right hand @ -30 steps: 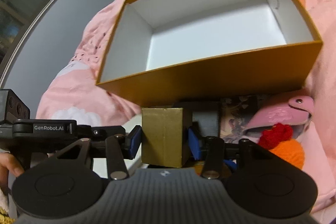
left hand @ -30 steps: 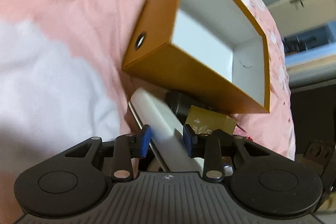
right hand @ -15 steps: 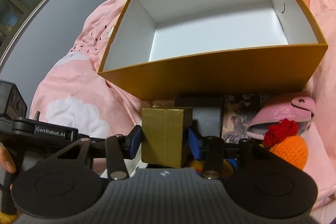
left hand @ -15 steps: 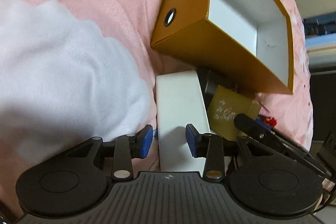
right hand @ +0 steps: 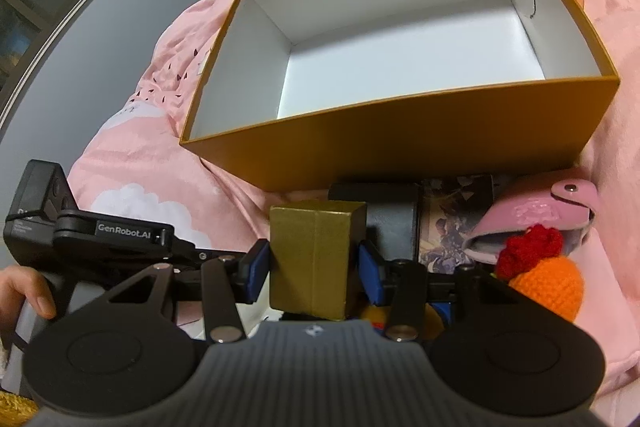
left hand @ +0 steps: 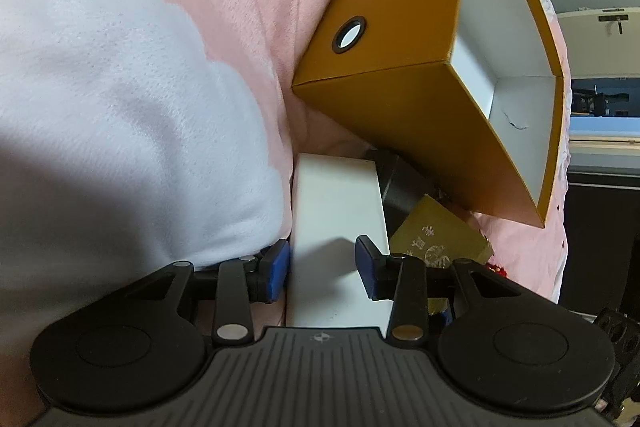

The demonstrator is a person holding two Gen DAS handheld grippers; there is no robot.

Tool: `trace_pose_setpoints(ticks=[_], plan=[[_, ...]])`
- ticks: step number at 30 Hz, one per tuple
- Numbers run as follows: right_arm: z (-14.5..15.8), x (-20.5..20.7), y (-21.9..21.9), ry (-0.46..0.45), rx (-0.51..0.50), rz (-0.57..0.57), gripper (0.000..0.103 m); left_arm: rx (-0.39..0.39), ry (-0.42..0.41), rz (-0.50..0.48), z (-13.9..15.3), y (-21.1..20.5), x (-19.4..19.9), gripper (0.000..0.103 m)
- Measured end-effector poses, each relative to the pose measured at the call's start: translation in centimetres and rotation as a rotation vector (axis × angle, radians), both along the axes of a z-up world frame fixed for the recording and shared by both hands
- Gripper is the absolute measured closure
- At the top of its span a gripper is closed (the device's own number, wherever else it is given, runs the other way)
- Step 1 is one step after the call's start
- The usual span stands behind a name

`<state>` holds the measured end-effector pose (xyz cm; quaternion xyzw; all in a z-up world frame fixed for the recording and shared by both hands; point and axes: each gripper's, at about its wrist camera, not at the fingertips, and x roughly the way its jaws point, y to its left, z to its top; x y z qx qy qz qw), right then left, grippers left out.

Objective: Organize objects
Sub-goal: 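Lift the gold cube with the right tool while the left tool lifts the white box, then lower the white box into the orange box and open the left tool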

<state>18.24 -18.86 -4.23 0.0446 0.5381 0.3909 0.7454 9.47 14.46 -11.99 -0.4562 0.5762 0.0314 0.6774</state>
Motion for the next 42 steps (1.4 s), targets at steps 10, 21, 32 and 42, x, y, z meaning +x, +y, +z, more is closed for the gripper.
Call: trace_pose_setpoints(ticks=[10, 21, 32, 42], plan=[[0.4, -0.1, -0.3, -0.004, -0.006, -0.020, 0.054, 0.008, -0.027, 0.001, 0.1, -2.3, 0.9, 0.031], [0.7, -0.2, -1.5, -0.006, 0.000, -0.050, 0.054, 0.100, -0.160, -0.002, 4.0, -4.5, -1.2, 0.033], [3.8, -0.6, -1.7, -0.041, 0.065, -0.021, 0.054, 0.256, -0.359, 0.011, 9.1, -5.7, -3.2, 0.033], [9.7, 0.0, -1.4, -0.181, 0.134, -0.003, 0.054, 0.324, -0.555, 0.006, 14.9, -5.7, -1.9, 0.033]])
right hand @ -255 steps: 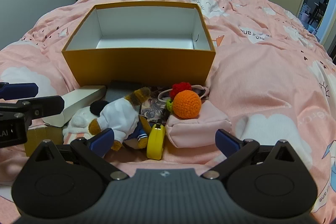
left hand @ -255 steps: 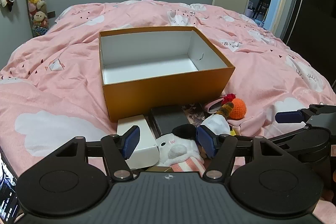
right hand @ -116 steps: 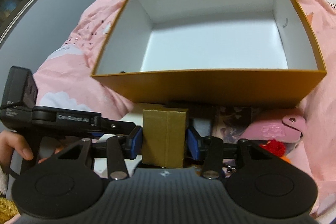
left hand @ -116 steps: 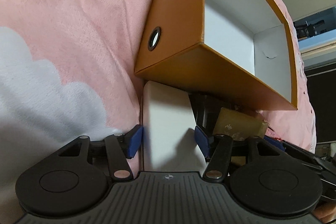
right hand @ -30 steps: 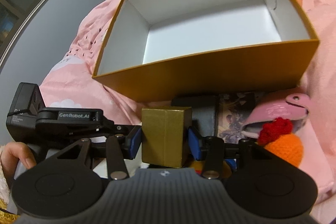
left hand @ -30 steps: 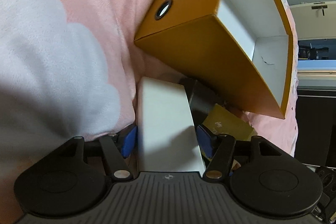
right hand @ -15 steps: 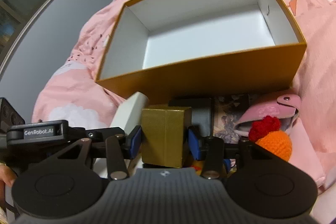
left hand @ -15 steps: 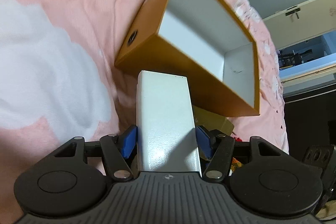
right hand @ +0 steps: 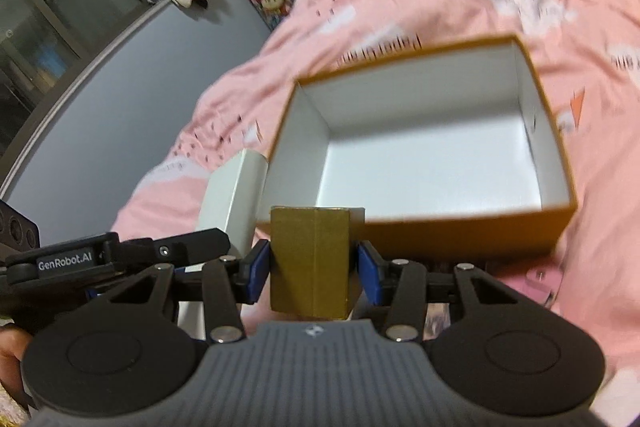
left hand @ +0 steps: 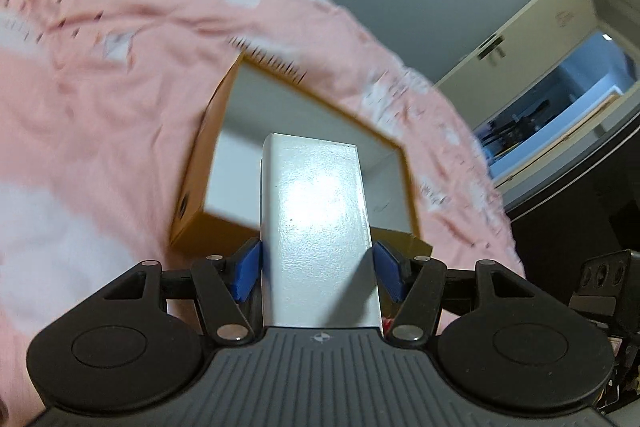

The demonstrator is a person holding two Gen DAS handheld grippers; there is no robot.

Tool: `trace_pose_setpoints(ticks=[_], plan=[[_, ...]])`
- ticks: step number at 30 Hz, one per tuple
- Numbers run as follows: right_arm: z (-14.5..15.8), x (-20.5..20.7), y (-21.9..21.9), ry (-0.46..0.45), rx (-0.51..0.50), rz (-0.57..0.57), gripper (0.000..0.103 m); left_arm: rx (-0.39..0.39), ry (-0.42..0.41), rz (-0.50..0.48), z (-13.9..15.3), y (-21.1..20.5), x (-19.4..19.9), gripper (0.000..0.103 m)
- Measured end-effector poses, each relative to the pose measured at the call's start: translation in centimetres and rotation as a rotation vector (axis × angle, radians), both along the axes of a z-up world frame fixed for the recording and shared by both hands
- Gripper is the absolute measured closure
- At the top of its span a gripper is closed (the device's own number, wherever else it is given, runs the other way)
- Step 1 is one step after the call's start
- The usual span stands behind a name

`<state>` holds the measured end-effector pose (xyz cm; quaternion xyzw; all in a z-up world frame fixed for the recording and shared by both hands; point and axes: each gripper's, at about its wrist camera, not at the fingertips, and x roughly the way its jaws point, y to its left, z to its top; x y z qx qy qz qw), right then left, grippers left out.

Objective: Organize objects
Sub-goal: 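Lower the white box into the orange box and open the left tool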

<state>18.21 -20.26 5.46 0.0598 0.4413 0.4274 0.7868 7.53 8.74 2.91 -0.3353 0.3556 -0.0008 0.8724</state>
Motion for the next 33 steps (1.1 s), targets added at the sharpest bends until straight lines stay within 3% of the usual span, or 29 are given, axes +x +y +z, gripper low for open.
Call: trace_pose_setpoints(ticks=[6, 13, 20, 27, 33], plan=[[1.8, 2.1, 1.7, -0.068, 0.011, 0.008, 0.054, 0.037, -0.046, -0.002, 1.4, 0.4, 3.4, 0.033], [0.5, 6.2, 3.1, -0.085, -0.030, -0.065, 0.054, 0.115, -0.040, 0.010, 0.4, 0.7, 8.2, 0.033], [-3.2, 10.3, 4.2, -0.006, -0.066, -0.108, 0.054, 0.179, 0.090, -0.090, -2.8, 0.8, 13.6, 0.033], [-7.3, 11.9, 3.9, 0.102, -0.093, -0.119, 0.054, 0.267, 0.250, -0.157, -6.4, -1.1, 16.1, 0.033], [-9.3, 12.1, 3.8, 0.151, -0.077, -0.119, 0.054, 0.482, 0.336, -0.197, -7.3, -3.4, 17.6, 0.033]])
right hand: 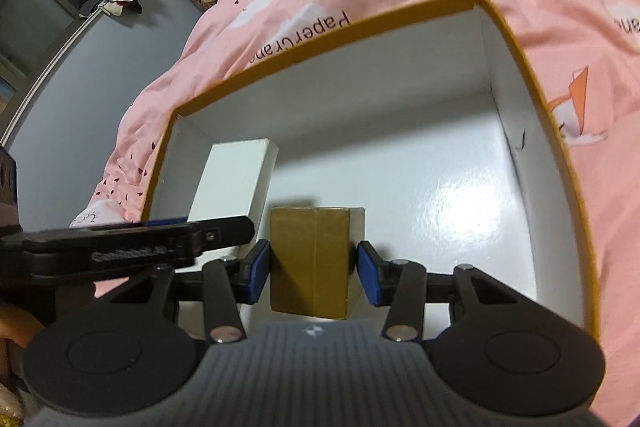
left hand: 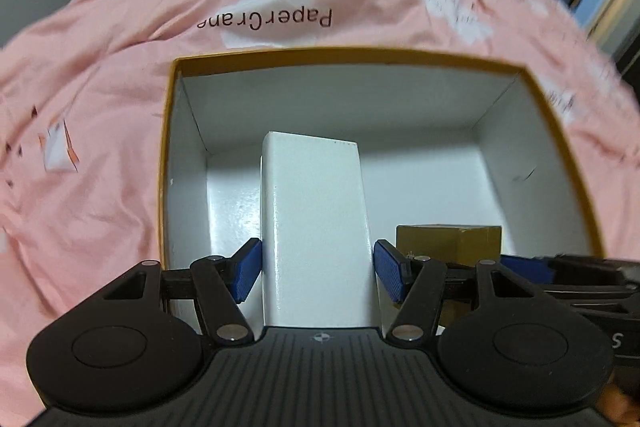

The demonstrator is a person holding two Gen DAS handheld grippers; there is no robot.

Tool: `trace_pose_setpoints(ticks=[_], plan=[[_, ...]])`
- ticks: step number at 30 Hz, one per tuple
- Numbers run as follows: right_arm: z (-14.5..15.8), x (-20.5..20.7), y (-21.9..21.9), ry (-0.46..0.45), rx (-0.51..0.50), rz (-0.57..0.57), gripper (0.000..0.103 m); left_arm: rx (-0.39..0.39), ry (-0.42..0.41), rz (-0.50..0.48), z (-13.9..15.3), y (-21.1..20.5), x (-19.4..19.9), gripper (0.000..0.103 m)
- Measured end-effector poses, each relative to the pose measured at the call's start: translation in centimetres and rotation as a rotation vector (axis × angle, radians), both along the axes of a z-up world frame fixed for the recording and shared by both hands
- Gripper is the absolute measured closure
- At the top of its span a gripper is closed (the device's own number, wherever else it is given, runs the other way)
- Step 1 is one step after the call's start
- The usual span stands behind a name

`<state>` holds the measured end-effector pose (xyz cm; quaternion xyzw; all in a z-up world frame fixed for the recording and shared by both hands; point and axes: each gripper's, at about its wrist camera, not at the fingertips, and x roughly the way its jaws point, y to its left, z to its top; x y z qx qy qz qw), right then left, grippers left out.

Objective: Organize objects
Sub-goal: 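Lower the white box into the orange box and open the left tool, then lower the gold cube into the box corner and open the right tool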

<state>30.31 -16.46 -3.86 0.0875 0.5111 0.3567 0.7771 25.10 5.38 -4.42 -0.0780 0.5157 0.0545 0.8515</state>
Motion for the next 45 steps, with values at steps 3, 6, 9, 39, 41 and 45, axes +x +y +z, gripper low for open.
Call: trace_pose_setpoints(ticks=[3, 6, 9, 39, 41, 45], plan=[[-0.7, -0.2, 0.0, 0.007, 0.004, -0.002, 0.054, 0.118, 0.051, -0.051, -0.7, -1.4, 0.5, 0.033], [-1.2, -0.4, -0.3, 0.014, 0.003, -0.011, 0.054, 0.232, 0.097, -0.108, -1.6, -2.6, 0.5, 0.033], [-1.3, -0.6, -0.6, 0.014, 0.010, -0.014, 0.054, 0.283, 0.121, -0.126, -2.2, -3.1, 0.5, 0.032], [-1.7, -0.2, 6.6, -0.071, -0.171, 0.065, 0.054, -0.237, -0.372, 0.285, 3.5, 9.7, -5.5, 0.039], [-1.7, -0.4, 7.6, -0.088, -0.184, 0.103, 0.054, -0.252, -0.370, 0.293, 3.0, 10.2, -5.5, 0.039], [-1.8, -0.9, 9.2, -0.061, -0.187, 0.169, 0.054, -0.286, -0.369, 0.293, 2.2, 10.8, -5.8, 0.040]])
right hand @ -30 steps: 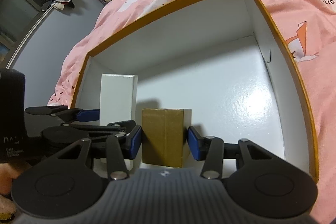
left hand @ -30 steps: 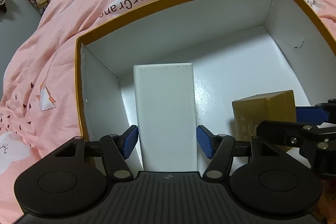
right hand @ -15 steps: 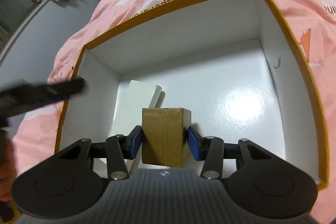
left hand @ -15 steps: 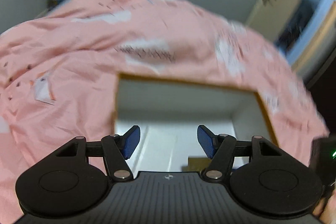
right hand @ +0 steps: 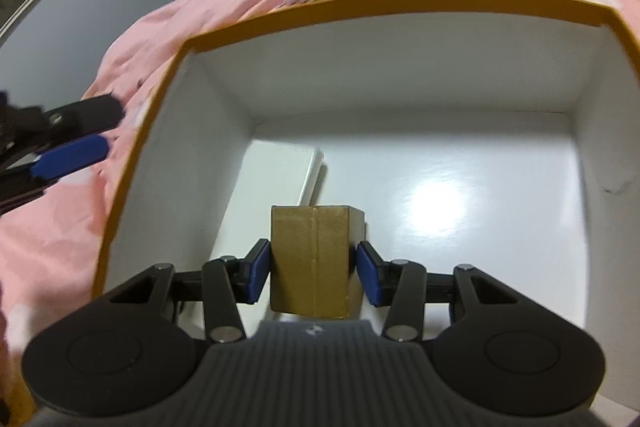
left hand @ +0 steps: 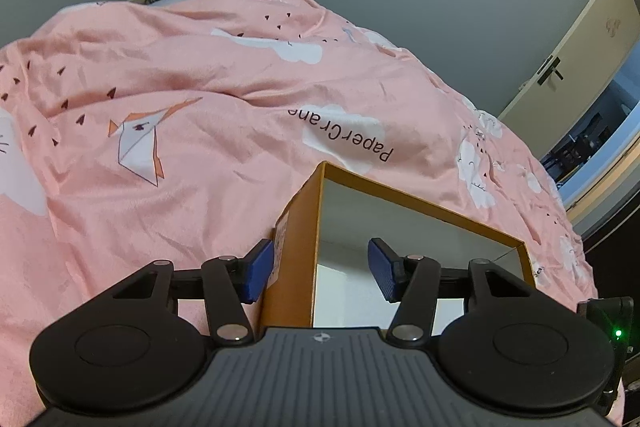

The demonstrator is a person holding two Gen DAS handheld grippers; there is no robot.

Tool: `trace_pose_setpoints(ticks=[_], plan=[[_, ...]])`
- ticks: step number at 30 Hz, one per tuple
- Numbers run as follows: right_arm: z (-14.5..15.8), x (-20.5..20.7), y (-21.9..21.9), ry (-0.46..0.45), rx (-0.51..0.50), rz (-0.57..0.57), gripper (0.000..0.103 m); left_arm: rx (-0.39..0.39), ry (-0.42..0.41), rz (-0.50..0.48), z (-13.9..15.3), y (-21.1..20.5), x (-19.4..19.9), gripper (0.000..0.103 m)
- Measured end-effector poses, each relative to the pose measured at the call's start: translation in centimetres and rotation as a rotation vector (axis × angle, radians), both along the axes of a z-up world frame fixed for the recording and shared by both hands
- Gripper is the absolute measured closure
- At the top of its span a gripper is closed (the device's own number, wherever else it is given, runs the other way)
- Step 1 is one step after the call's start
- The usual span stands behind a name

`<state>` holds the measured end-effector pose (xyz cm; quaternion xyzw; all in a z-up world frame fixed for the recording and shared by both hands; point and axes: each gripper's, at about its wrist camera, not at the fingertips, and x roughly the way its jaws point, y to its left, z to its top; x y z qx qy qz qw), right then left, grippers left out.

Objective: Organize objects
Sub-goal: 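Lower the gold cube into the box corner and open the right tool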

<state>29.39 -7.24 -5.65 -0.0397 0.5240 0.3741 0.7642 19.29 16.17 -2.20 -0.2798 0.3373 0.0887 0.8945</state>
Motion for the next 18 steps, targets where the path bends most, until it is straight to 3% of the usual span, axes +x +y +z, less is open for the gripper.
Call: trace_pose_setpoints(ticks=[5, 9, 18], plan=[[0.1, -1.0, 1.1, -0.026, -0.045, 0.034, 0.054, -0.031, 0.003, 0.006, -0.7, 0.9, -0.5, 0.040], [0.6, -0.9, 0.9, -0.081, -0.061, 0.125, 0.054, -0.046, 0.009, -0.009, -1.2, 1.0, -0.5, 0.040], [3.7, -2.7, 3.8, -0.616, -0.170, 0.573, 0.055, -0.047, 0.046, -0.038, -1.8, 0.7, -0.4, 0.044]])
